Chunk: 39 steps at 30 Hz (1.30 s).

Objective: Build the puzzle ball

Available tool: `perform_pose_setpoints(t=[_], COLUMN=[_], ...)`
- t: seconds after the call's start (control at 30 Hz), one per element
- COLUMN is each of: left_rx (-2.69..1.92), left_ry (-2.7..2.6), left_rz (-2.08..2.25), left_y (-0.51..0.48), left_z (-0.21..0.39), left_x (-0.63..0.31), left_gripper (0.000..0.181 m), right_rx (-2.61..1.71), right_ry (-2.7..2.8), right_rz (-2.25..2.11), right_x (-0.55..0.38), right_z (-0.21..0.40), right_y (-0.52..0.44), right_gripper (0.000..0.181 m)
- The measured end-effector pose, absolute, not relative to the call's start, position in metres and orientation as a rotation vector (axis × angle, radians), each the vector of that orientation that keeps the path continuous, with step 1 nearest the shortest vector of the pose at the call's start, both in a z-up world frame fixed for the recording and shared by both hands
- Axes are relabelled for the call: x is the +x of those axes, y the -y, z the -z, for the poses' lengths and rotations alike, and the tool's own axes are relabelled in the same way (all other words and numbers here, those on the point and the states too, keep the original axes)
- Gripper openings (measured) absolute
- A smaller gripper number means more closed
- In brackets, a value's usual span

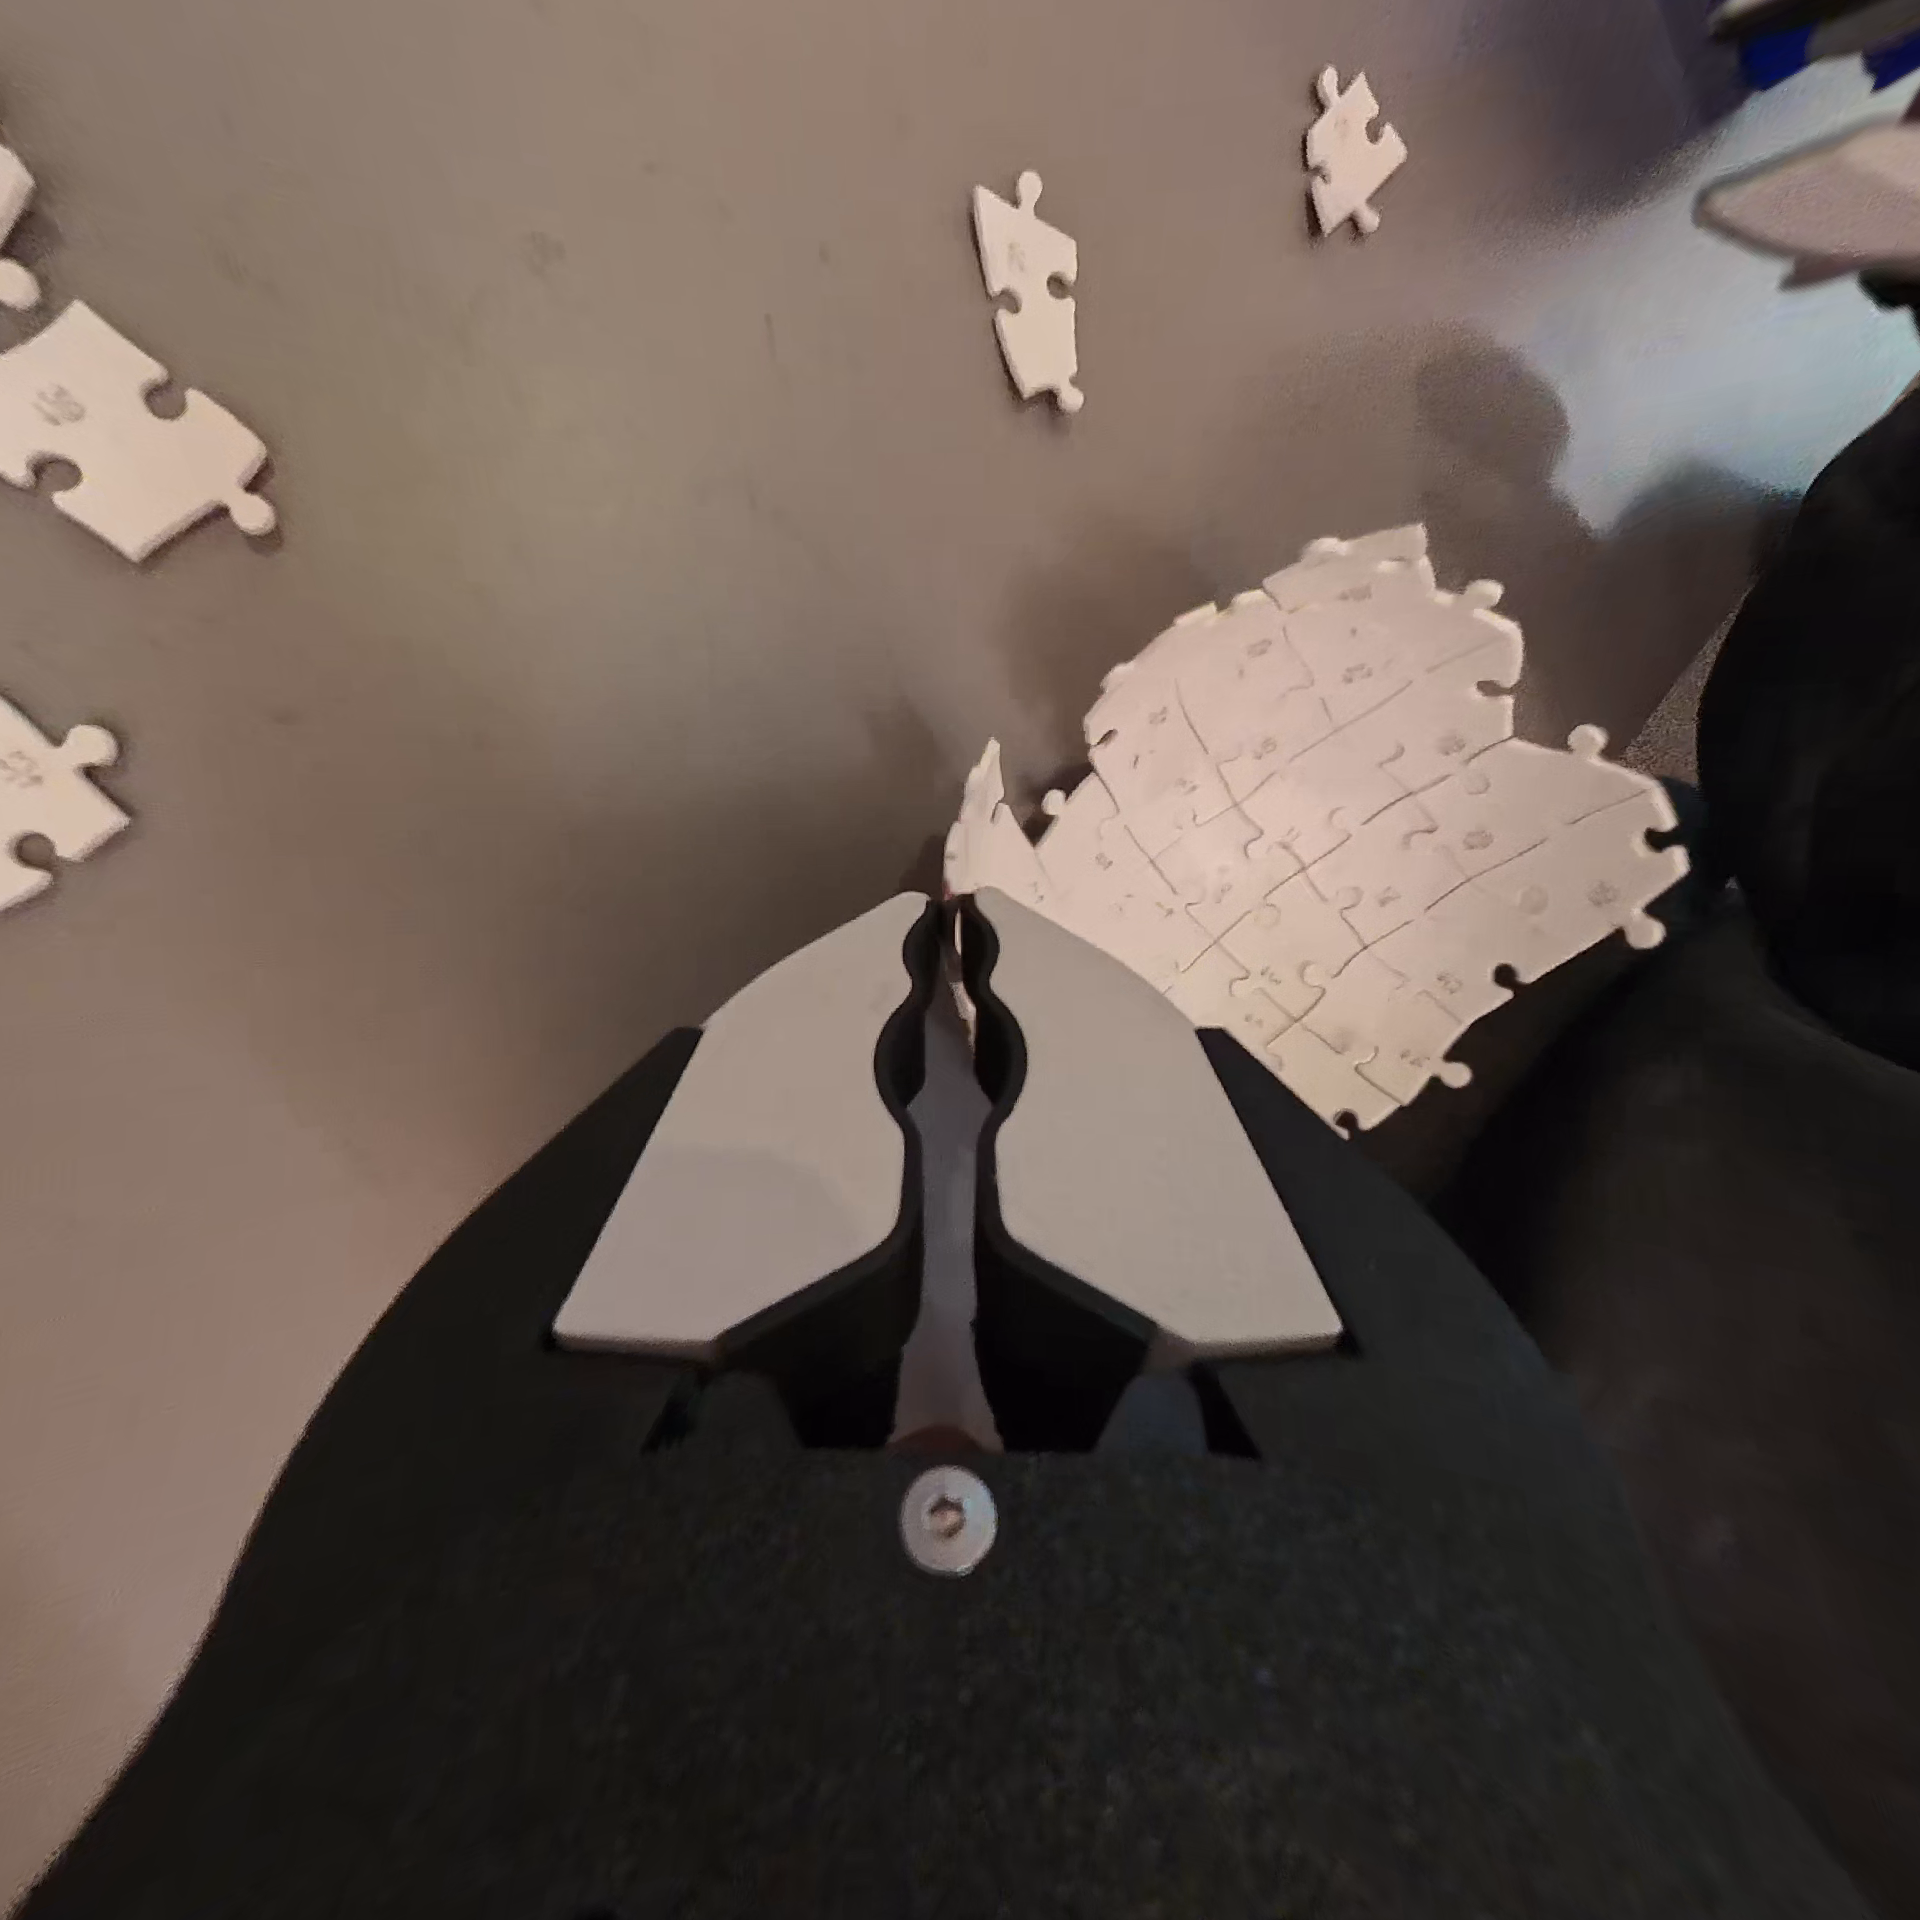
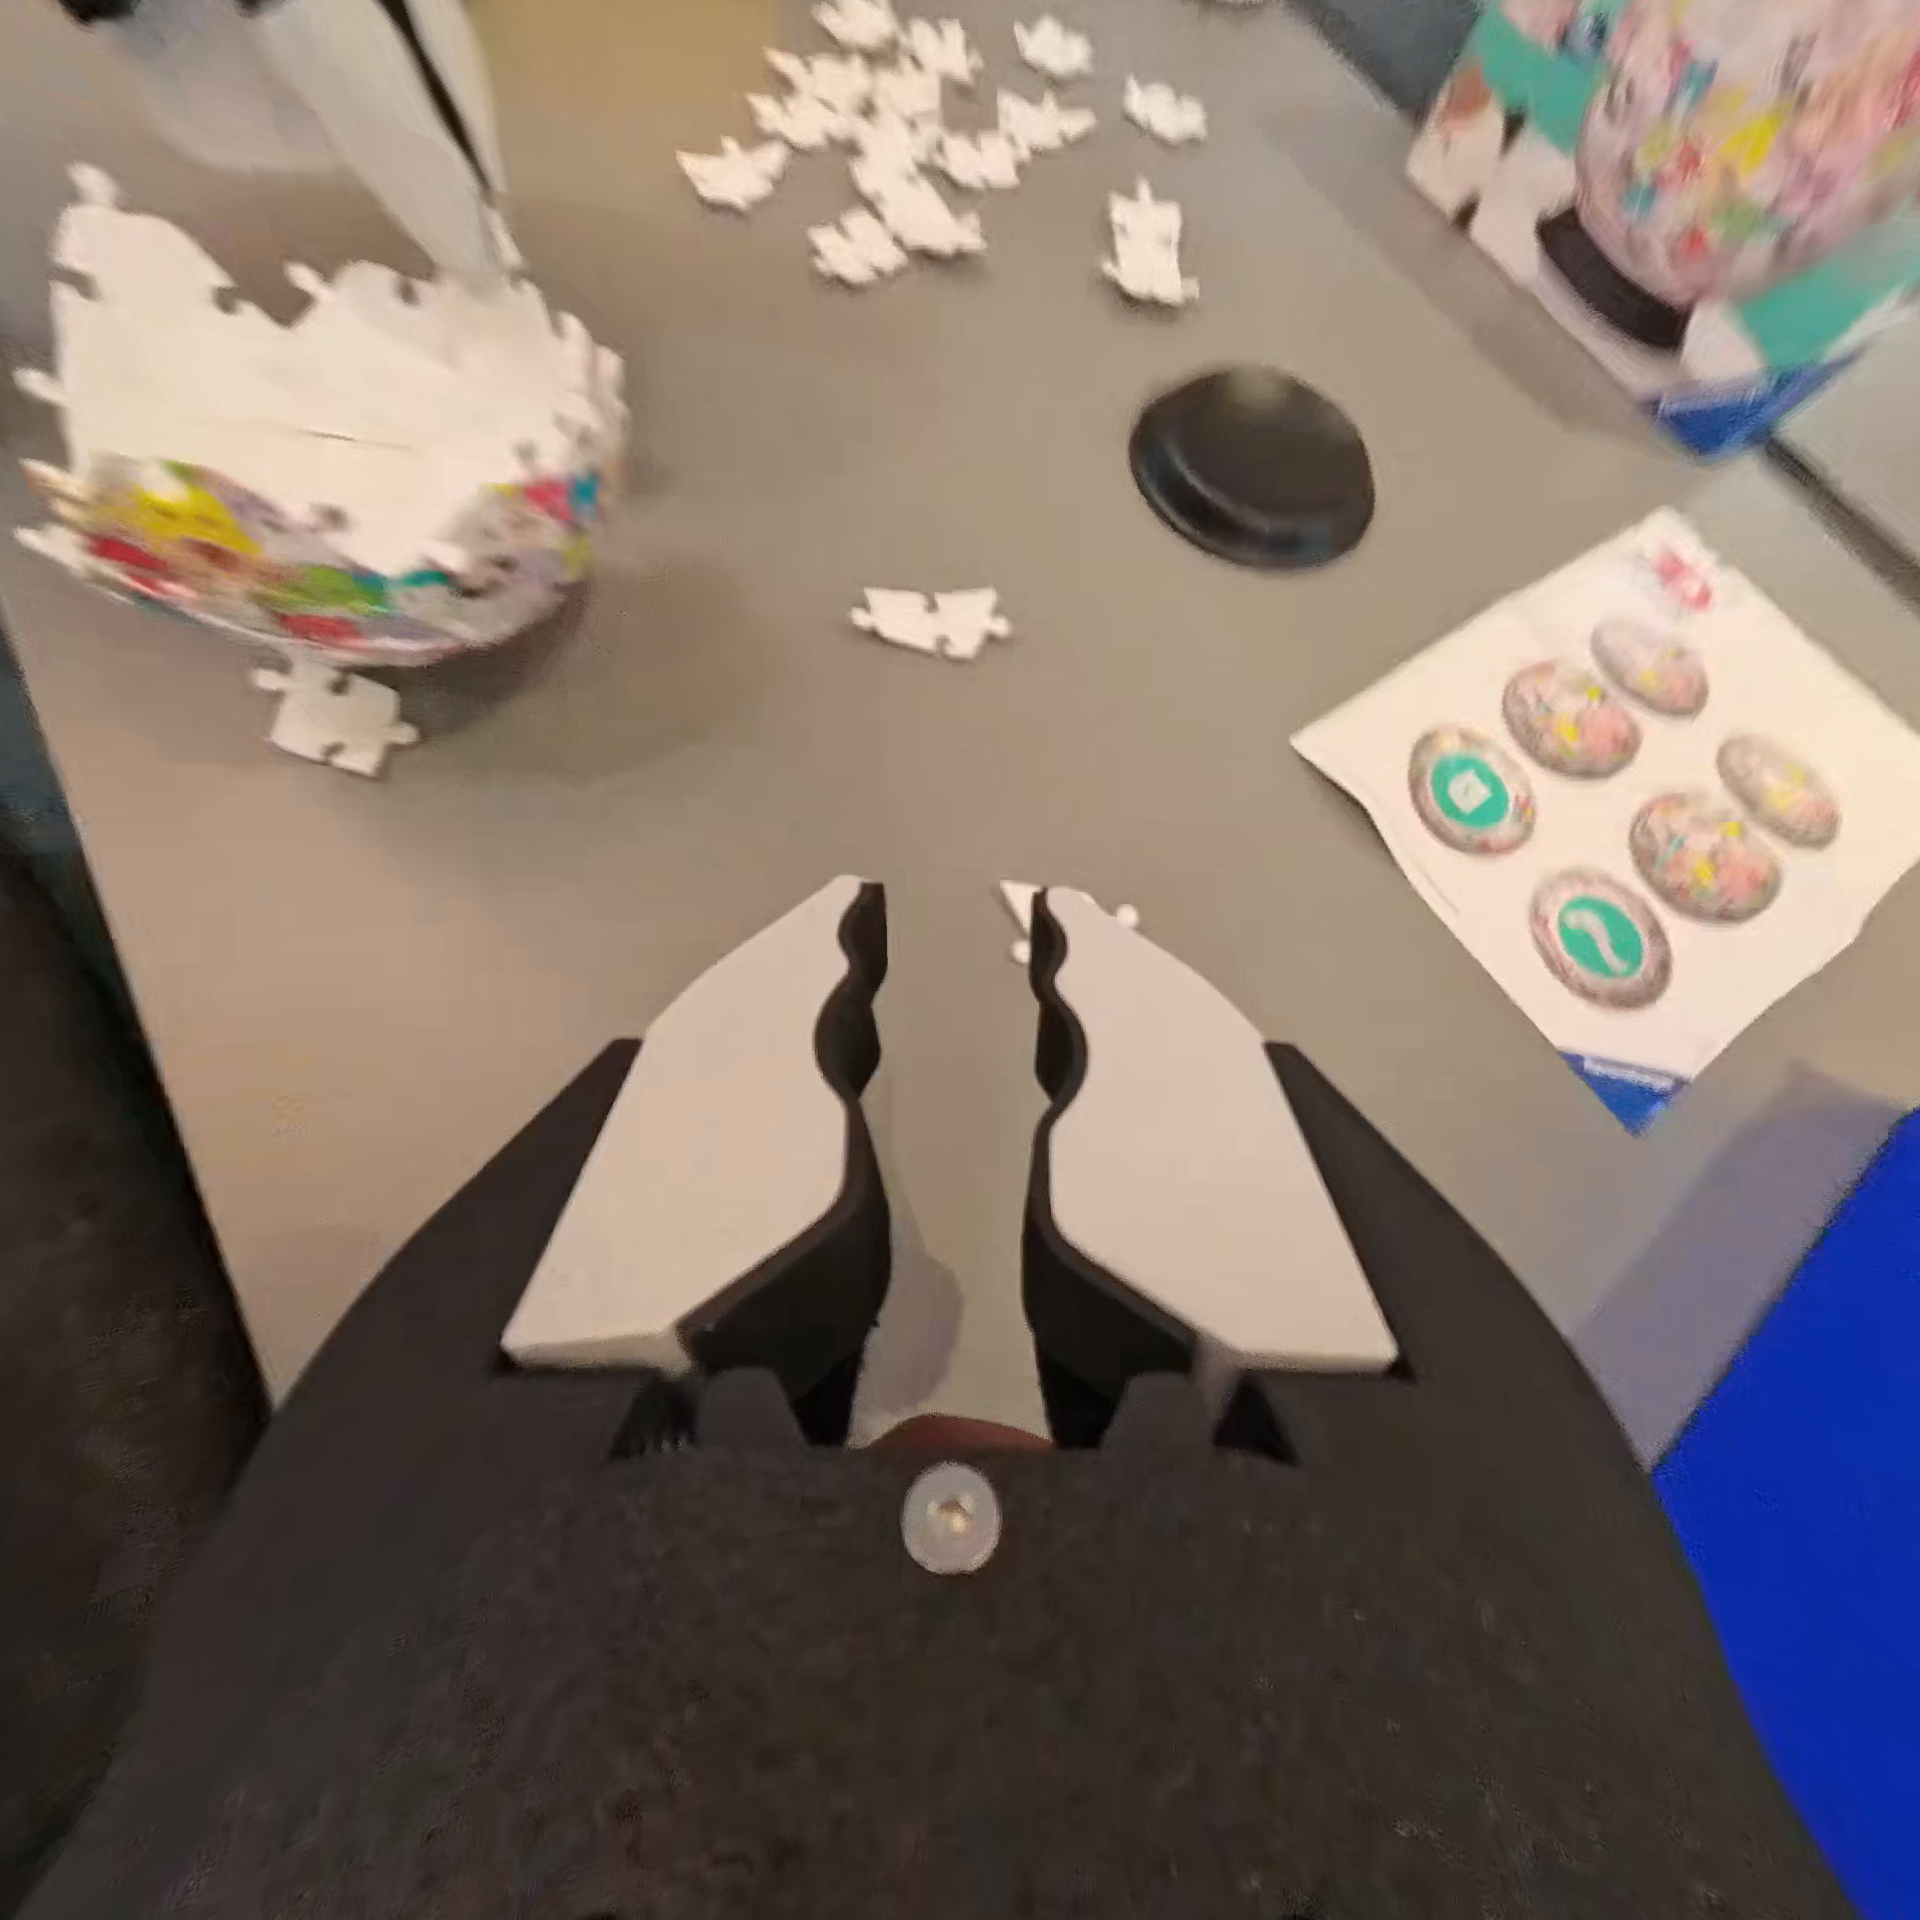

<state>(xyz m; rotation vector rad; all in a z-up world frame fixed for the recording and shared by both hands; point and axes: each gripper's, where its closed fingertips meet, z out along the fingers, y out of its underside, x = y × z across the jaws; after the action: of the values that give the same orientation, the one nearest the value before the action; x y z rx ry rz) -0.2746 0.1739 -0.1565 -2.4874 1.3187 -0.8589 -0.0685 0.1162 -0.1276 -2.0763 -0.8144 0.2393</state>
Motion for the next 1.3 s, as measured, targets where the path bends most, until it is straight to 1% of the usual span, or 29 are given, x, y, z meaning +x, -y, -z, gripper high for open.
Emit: perform_pose_setpoints(t=[0.13, 0.2, 0.3, 0.47, 0.8, 0.87, 0.97, 1.03, 1.13, 1.23, 1.3], left_rx=[-2.505, -2.504, -2.497, -2.496, -2.493, -2.490, -2.490, -2.494, -2.497, -2.497, -2.497], left_ry=[-1.321, -1.304, -1.274, -1.164, -1.158, -1.167, -1.168, -1.174, -1.173, -1.180, -1.181], left_rz=[0.869, 0.901, 0.947, 1.011, 1.016, 1.018, 1.020, 1.019, 1.021, 1.022, 1.025], left_y=[-0.173, -0.172, -0.168, -0.164, -0.161, -0.160, -0.160, -0.159, -0.159, -0.158, -0.158], left_z=[0.163, 0.163, 0.163, 0.164, 0.165, 0.165, 0.164, 0.164, 0.164, 0.164, 0.165], left_x=[-0.277, -0.277, -0.278, -0.281, -0.280, -0.280, -0.280, -0.280, -0.280, -0.281, -0.281], left_gripper=[0.002, 0.002, 0.002, 0.002, 0.002, 0.002, 0.002, 0.002, 0.002, 0.002, 0.002], right_rx=[-2.198, -2.240, -2.313, -2.355, -2.364, -2.348, -2.262, -2.241, -2.340, -2.333, -2.336], right_ry=[0.837, 0.890, 0.955, 0.960, 0.981, 0.983, 0.973, 0.935, 0.922, 0.950, 0.989], right_rz=[-0.245, -0.223, -0.210, -0.205, -0.309, -0.306, -0.228, -0.210, -0.277, -0.294, -0.288], right_x=[-0.045, -0.038, -0.034, -0.037, -0.053, -0.053, -0.046, -0.039, -0.034, -0.033, -0.033], right_z=[0.153, 0.165, 0.181, 0.195, 0.196, 0.192, 0.177, 0.173, 0.185, 0.190, 0.192], right_y=[-0.135, -0.143, -0.146, -0.146, -0.133, -0.133, -0.147, -0.159, -0.160, -0.159, -0.157], right_gripper=[0.025, 0.035, 0.037, 0.031, 0.029, 0.028, 0.021, 0.021, 0.020, 0.015, 0.015])
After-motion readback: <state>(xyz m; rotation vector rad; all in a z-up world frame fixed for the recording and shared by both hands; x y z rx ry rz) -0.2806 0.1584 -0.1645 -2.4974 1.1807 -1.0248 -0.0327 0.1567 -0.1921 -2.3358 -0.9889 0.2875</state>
